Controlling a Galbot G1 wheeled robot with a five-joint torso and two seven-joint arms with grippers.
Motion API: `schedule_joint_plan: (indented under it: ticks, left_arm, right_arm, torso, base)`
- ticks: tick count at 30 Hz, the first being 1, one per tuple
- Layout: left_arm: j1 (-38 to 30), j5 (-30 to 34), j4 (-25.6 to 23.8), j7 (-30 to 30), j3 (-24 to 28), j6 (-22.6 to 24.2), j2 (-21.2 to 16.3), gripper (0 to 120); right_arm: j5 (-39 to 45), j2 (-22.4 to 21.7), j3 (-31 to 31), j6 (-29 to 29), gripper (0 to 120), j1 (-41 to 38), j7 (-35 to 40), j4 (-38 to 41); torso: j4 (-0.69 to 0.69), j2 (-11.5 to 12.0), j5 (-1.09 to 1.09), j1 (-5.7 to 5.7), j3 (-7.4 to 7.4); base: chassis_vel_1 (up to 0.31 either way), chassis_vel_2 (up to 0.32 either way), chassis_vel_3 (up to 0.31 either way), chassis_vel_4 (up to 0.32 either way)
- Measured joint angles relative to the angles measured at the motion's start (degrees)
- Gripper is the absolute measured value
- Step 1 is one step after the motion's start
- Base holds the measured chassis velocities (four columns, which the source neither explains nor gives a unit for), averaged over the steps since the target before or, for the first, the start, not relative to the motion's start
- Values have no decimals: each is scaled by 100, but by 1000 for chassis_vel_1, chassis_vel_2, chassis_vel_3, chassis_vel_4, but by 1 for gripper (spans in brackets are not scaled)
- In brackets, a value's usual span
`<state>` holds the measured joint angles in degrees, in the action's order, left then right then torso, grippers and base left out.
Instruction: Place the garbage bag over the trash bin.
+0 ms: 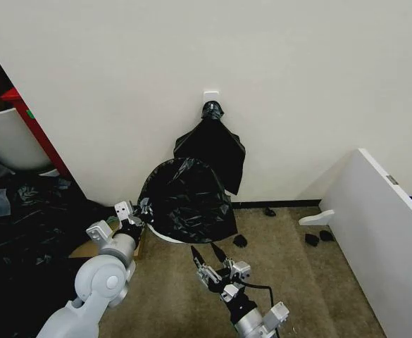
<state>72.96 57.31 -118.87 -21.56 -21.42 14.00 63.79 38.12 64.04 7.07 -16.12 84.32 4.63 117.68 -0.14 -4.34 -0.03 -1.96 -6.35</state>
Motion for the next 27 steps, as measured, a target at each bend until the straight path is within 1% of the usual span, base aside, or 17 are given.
schedule_joint_plan:
  ticks: [2,3,6,7,8,11,12,13,14,22,27]
  left_arm:
    - [0,0,0,0,0,0,-4,1]
    - [0,0,0,0,0,0,-4,1]
    - [-25,0,26,0,6,0,-2,1]
    - [-32,0,39,0,11,0,0,1]
    - [-32,0,39,0,11,0,0,1]
    - [-66,1,76,-2,38,0,34,1]
    - [-66,1,76,-2,38,0,34,1]
    - [-75,3,77,-3,49,0,44,1]
    - [-81,5,77,-4,66,-1,57,1]
    - [-88,71,74,-10,104,-51,124,1]
    - [-106,300,-4,-43,116,-204,220,1]
  right_arm:
    - [89,12,-11,-22,45,-41,-24,-3]
    - [89,12,-11,-22,45,-41,-24,-3]
    - [207,20,-23,-79,28,-74,-116,-7]
    - [222,20,-23,-85,25,-72,-136,-7]
    - [222,20,-23,-85,25,-72,-136,-7]
    - [247,42,-9,-117,10,-69,-224,-16]
    - [247,42,-9,-117,10,-69,-224,-16]
    - [254,50,-7,-131,7,-76,-250,-30]
    - [281,64,-7,-157,0,-92,-295,-45]
    - [506,99,58,-309,0,-127,-699,-124]
    - [586,71,214,-301,0,-171,-856,-271]
  torso:
    - [0,0,0,0,0]
    - [0,0,0,0,0]
    - [0,0,0,0,0]
    - [0,0,0,0,0]
    - [0,0,0,0,0]
    - [0,0,0,0,0]
    - [0,0,0,0,0]
    - [0,0,0,0,0]
    - [0,0,0,0,0]
    - [0,0,0,0,0]
    - [0,0,0,0,0]
  base:
    - [0,0,0,0]
    - [0,0,0,0]
    - [0,0,0,0]
    - [0,0,0,0]
    - [0,0,0,0]
    - [0,0,0,0]
    - [0,0,0,0]
    - [0,0,0,0]
    - [0,0,0,0]
    - [0,0,0,0]
    - [0,0,0,0]
